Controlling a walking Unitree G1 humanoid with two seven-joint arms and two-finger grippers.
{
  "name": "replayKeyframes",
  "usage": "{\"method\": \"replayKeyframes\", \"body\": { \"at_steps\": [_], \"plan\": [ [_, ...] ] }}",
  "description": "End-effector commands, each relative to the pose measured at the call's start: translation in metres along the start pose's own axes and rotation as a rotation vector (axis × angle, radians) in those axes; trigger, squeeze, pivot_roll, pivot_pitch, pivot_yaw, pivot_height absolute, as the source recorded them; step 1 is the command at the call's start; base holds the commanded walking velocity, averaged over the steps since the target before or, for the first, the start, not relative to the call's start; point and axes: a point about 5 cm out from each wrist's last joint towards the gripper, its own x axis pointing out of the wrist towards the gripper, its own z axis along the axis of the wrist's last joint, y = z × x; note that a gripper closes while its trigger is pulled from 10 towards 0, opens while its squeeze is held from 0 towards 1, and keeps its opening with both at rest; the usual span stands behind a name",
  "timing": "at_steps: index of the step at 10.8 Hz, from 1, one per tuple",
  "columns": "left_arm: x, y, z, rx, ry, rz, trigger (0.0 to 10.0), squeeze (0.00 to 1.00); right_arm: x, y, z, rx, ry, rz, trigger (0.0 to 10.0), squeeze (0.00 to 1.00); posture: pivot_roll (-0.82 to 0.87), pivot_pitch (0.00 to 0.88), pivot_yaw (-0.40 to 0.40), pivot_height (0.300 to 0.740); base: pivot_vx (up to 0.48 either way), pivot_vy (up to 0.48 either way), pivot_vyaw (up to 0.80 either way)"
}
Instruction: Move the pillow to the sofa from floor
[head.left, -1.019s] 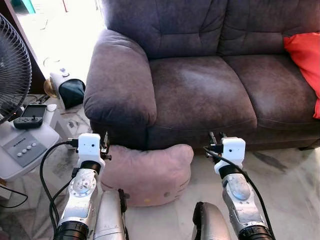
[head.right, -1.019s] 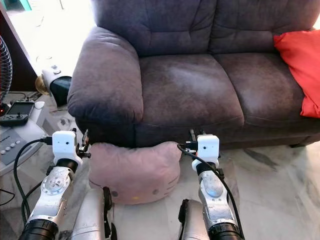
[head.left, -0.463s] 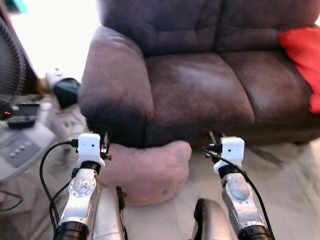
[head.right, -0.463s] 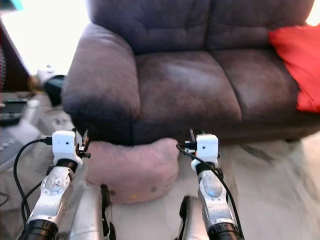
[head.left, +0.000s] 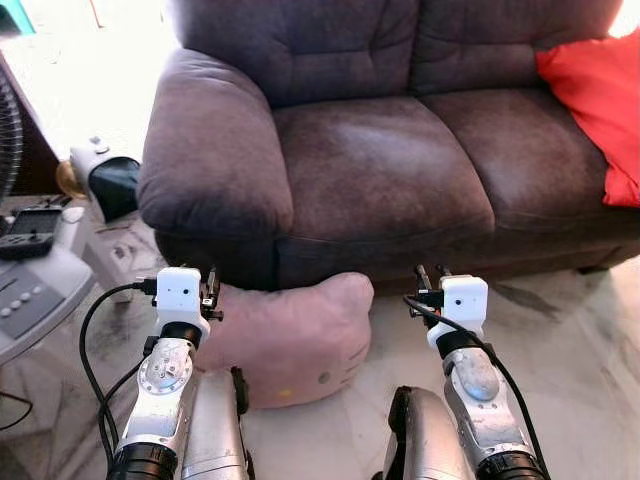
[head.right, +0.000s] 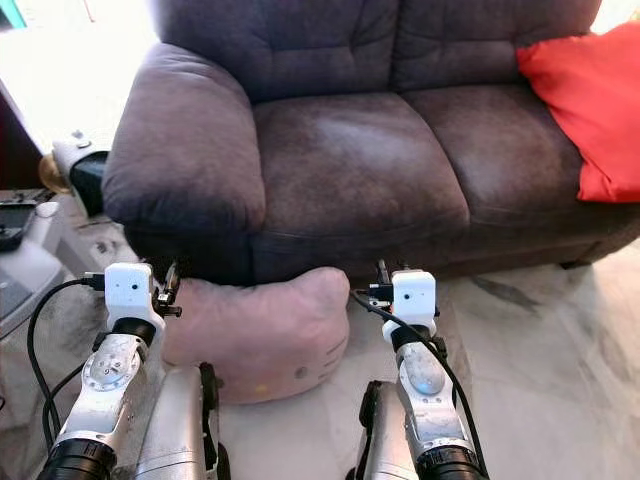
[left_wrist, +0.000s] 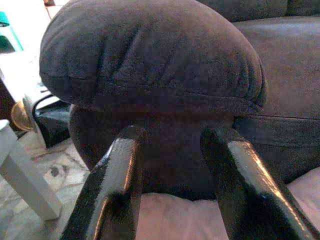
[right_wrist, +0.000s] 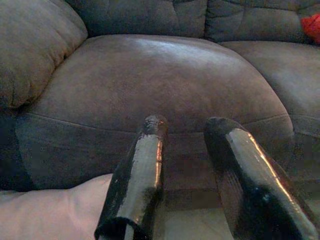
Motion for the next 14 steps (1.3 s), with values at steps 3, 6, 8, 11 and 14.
{"method": "replayKeyframes", "body": {
  "at_steps": [3,6,8,11,14],
  "plan": [
    [0.0003,-0.0014,-0.0009,-0.003,0.009,-0.001,10.0,0.00,-0.0010,0.0004,-0.0008,-0.009,0.006,0.007,10.0,0.00,0.07,0.085,-0.069,0.510,0.000,0.000,0.00],
    [0.0001,-0.0016,-0.0010,-0.002,0.011,-0.001,10.0,0.00,-0.0019,0.0026,-0.0020,-0.040,0.010,0.025,10.0,0.00,0.07,0.088,-0.069,0.510,0.000,0.000,0.68],
    [0.0001,-0.0015,-0.0015,0.000,0.012,-0.002,10.0,0.00,-0.0017,0.0032,-0.0024,-0.042,0.011,0.028,10.0,0.00,0.07,0.087,-0.069,0.510,0.000,0.000,0.80],
    [0.0005,-0.0020,-0.0012,-0.001,0.012,-0.004,10.0,0.00,-0.0017,0.0020,-0.0033,-0.037,0.016,0.020,10.0,0.00,0.07,0.086,-0.068,0.510,0.000,0.000,0.53],
    [0.0011,-0.0026,-0.0012,-0.001,0.010,-0.005,10.0,0.00,-0.0016,0.0018,-0.0034,-0.024,0.015,0.018,10.0,0.00,0.07,0.084,-0.068,0.510,0.000,0.000,0.00]
  ]
}}
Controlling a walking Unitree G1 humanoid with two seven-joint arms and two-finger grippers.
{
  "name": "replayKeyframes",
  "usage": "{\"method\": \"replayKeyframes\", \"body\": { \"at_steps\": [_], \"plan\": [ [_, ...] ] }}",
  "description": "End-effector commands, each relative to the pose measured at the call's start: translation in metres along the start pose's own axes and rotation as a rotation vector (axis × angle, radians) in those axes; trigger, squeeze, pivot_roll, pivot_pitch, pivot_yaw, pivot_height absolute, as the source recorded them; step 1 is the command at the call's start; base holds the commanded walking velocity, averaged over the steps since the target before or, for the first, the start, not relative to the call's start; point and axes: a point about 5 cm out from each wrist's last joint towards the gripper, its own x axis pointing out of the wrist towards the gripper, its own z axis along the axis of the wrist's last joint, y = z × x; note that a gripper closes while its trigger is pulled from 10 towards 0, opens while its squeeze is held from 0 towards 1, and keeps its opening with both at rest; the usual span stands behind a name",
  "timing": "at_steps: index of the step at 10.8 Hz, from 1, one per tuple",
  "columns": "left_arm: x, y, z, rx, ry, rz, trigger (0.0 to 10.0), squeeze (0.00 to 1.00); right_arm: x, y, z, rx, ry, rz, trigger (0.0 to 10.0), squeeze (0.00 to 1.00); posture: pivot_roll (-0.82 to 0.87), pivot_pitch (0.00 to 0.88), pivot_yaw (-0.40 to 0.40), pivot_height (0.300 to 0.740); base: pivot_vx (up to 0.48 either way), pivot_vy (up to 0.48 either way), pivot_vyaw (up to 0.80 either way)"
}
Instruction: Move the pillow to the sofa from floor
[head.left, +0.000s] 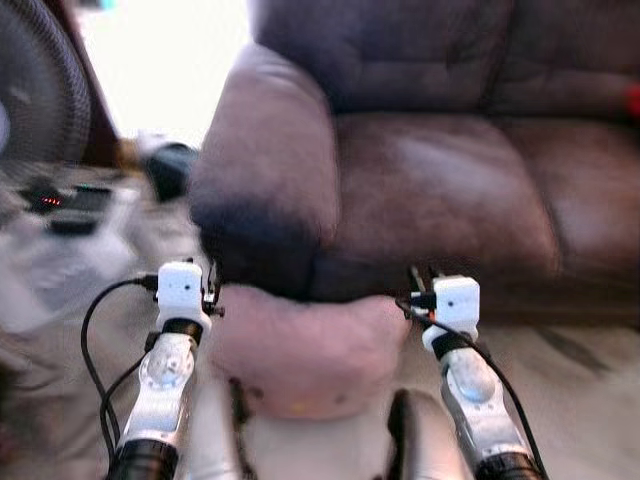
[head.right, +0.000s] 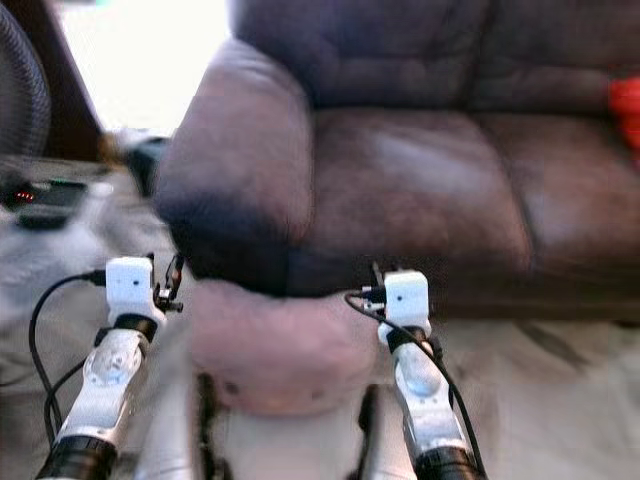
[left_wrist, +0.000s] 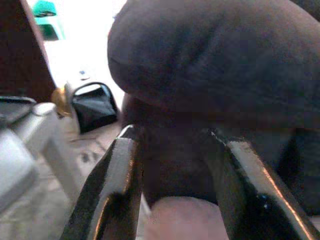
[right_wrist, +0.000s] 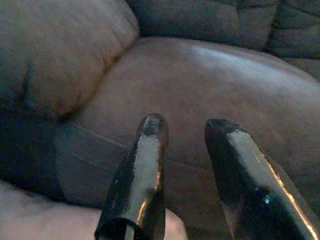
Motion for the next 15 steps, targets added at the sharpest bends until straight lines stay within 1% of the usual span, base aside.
{"method": "replayKeyframes", "body": {
  "at_steps": [1,4,7,9,11,13,15],
  "plan": [
    [-0.002,-0.001,-0.005,-0.003,0.022,-0.006,10.0,0.00,-0.001,-0.003,-0.002,0.010,0.010,-0.009,10.0,0.00,0.07,0.083,-0.068,0.510,0.000,0.000,0.00],
    [-0.003,-0.002,-0.006,-0.001,0.033,-0.011,10.0,0.00,-0.003,-0.005,-0.007,0.007,0.030,-0.027,10.0,0.00,0.07,0.087,-0.068,0.510,0.000,0.000,0.00],
    [-0.003,-0.002,-0.008,-0.003,0.042,-0.015,10.0,0.00,-0.011,-0.007,-0.025,0.027,0.112,-0.055,10.0,0.00,0.07,0.090,-0.069,0.510,0.000,0.000,0.00],
    [-0.008,0.000,-0.015,0.001,0.067,-0.012,10.0,0.00,-0.017,-0.009,-0.036,0.071,0.164,-0.082,10.0,0.00,0.07,0.090,-0.066,0.510,0.000,0.000,0.00],
    [-0.013,0.001,-0.024,0.002,0.102,-0.012,10.0,0.00,-0.020,-0.011,-0.042,0.083,0.189,-0.095,10.0,0.00,0.07,0.091,-0.066,0.510,0.000,0.000,0.00],
    [-0.014,0.000,-0.024,-0.003,0.105,-0.018,10.0,0.00,-0.017,-0.011,-0.038,0.089,0.173,-0.092,10.0,0.00,0.07,0.090,-0.067,0.510,0.000,0.000,0.00],
    [-0.012,-0.001,-0.023,-0.004,0.104,-0.020,10.0,0.00,-0.014,-0.008,-0.034,0.089,0.156,-0.072,10.0,0.00,0.07,0.090,-0.068,0.510,0.000,0.000,0.00]
  ]
}}
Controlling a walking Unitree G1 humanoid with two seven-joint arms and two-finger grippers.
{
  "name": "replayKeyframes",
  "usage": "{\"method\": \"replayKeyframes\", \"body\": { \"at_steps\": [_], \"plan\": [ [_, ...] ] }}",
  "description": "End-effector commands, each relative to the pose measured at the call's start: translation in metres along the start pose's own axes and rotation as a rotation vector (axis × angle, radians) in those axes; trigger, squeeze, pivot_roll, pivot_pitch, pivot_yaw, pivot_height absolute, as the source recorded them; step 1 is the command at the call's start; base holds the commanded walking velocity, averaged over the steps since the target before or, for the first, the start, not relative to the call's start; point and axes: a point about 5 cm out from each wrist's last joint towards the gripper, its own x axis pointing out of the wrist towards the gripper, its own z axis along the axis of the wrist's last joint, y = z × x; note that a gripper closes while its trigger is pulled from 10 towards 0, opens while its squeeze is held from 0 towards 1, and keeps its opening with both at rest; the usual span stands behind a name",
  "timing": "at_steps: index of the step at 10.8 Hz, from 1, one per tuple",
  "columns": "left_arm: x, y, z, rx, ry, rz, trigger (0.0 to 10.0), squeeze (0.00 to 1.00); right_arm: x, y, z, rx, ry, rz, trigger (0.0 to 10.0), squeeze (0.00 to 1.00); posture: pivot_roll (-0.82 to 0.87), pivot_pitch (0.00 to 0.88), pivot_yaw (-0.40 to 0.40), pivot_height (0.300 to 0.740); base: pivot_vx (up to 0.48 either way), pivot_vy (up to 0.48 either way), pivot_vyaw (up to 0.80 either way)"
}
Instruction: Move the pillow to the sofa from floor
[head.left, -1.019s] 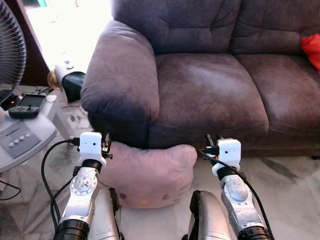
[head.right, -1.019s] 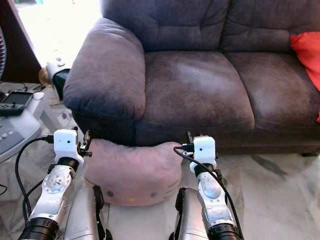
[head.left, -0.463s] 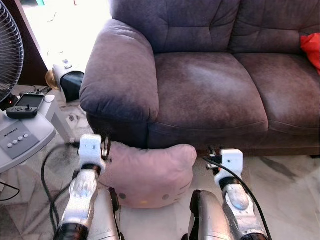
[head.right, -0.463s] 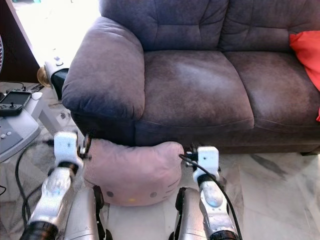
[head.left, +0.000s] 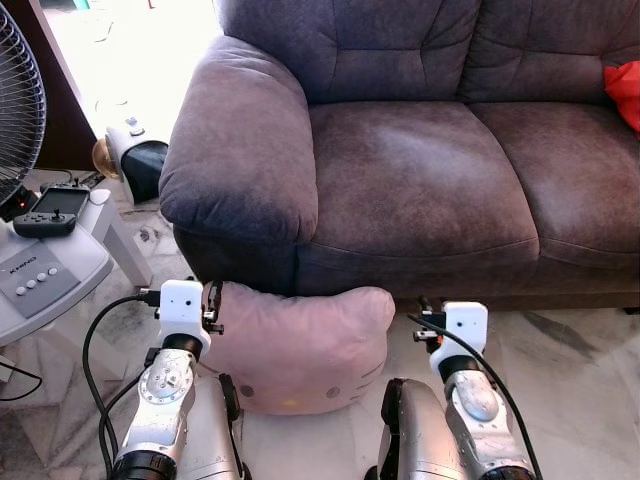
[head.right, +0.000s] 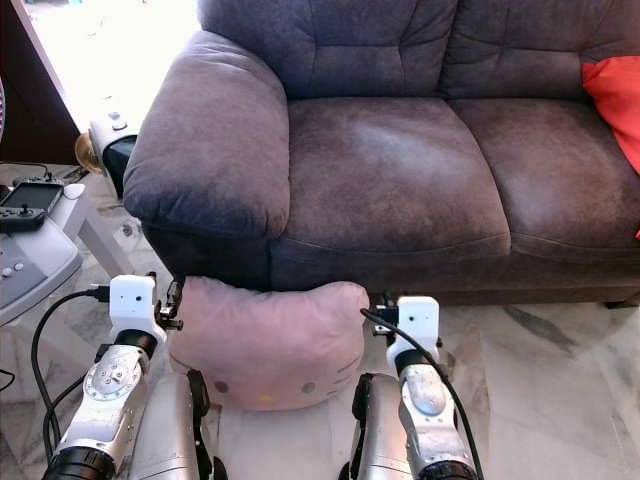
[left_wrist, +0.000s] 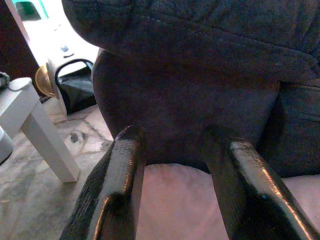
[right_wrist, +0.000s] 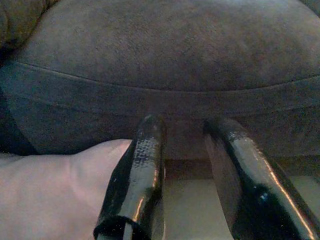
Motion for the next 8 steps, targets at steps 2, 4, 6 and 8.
{"method": "replayKeyframes", "body": {
  "at_steps": [2,4,6,8],
  "plan": [
    [-0.0003,-0.0007,-0.0041,0.001,0.024,-0.004,10.0,0.00,0.0011,-0.0006,0.0006,-0.002,-0.003,0.004,10.0,0.00,0.07,0.089,-0.068,0.510,0.000,0.000,0.00],
    [0.0005,0.0001,-0.0035,0.004,0.024,0.001,10.0,0.00,0.0007,-0.0005,-0.0008,-0.027,0.005,0.012,10.0,0.00,0.07,0.089,-0.069,0.510,0.000,0.000,0.00],
    [0.0010,0.0018,-0.0051,0.023,0.039,0.013,10.0,0.00,0.0001,0.0010,-0.0014,-0.025,0.004,0.020,10.0,0.00,0.07,0.087,-0.068,0.510,0.000,0.000,0.00],
    [0.0014,0.0020,-0.0043,0.020,0.033,0.015,10.0,0.00,0.0006,0.0014,0.0002,-0.050,-0.004,0.030,10.0,0.00,0.07,0.086,-0.068,0.510,0.000,0.000,0.24]
  ]
}}
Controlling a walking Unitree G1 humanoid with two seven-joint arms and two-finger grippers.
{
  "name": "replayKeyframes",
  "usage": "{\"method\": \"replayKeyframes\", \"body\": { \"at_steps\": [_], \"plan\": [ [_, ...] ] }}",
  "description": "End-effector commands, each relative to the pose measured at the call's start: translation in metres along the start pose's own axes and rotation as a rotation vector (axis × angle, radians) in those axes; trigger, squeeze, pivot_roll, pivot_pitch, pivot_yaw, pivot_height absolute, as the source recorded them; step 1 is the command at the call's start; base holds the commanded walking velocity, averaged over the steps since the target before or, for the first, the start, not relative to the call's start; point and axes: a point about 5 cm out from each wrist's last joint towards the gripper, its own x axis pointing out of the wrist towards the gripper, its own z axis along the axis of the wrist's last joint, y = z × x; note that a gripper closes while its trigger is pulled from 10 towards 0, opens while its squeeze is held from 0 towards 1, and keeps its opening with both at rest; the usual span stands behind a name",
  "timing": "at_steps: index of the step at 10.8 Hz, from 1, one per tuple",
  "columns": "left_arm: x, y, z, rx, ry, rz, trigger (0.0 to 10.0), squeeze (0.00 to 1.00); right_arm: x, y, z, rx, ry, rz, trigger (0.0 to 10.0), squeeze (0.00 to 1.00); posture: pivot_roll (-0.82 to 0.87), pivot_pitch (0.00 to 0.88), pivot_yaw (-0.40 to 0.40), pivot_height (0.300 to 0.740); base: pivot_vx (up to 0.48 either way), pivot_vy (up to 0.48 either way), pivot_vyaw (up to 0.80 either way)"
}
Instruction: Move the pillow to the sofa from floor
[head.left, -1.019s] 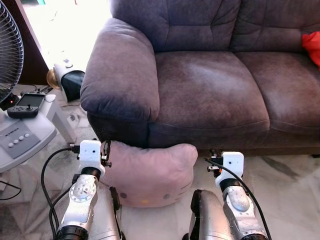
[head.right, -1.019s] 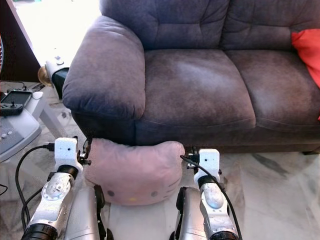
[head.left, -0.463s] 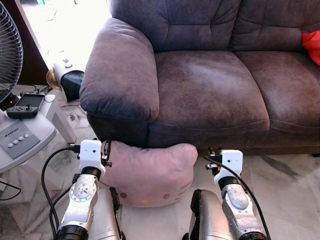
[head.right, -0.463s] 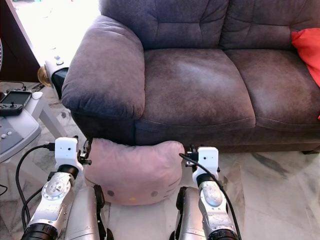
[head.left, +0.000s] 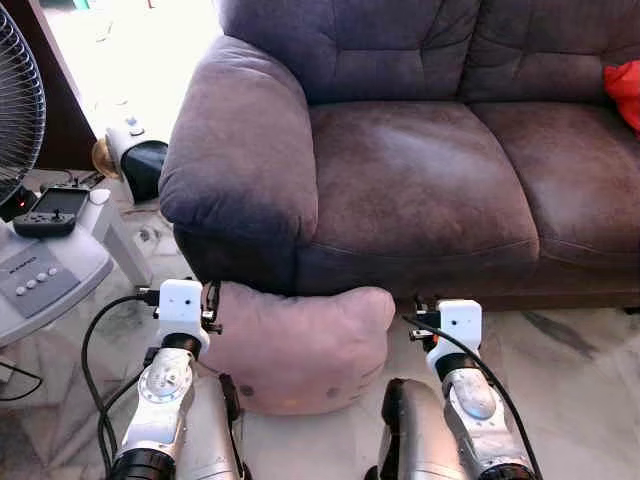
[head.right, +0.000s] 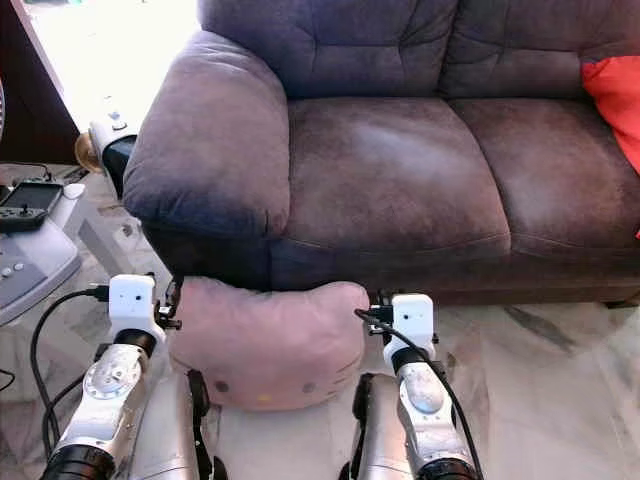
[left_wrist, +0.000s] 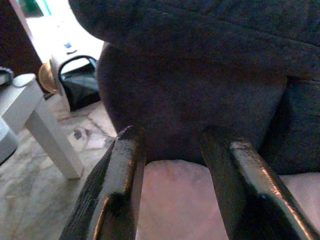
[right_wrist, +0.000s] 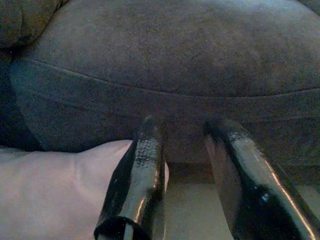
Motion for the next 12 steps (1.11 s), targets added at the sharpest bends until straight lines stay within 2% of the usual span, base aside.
{"method": "replayKeyframes", "body": {
  "at_steps": [1,9,12],
  "plan": [
    [0.0000,0.0020,-0.0028,0.016,0.022,0.010,10.0,0.00,0.0008,0.0025,0.0009,-0.004,-0.007,0.011,10.0,0.00,0.07,0.081,-0.069,0.510,0.000,0.000,0.71],
    [0.0020,0.0008,-0.0023,0.018,0.025,0.009,10.0,0.00,0.0004,0.0031,0.0001,-0.003,-0.003,0.016,10.0,0.00,0.07,0.084,-0.068,0.510,0.000,0.000,0.00],
    [0.0021,0.0009,-0.0020,0.017,0.022,0.013,10.0,0.00,0.0007,0.0027,0.0010,-0.019,-0.013,0.011,10.0,0.00,0.07,0.086,-0.070,0.510,0.241,0.000,0.13]
  ]
}}
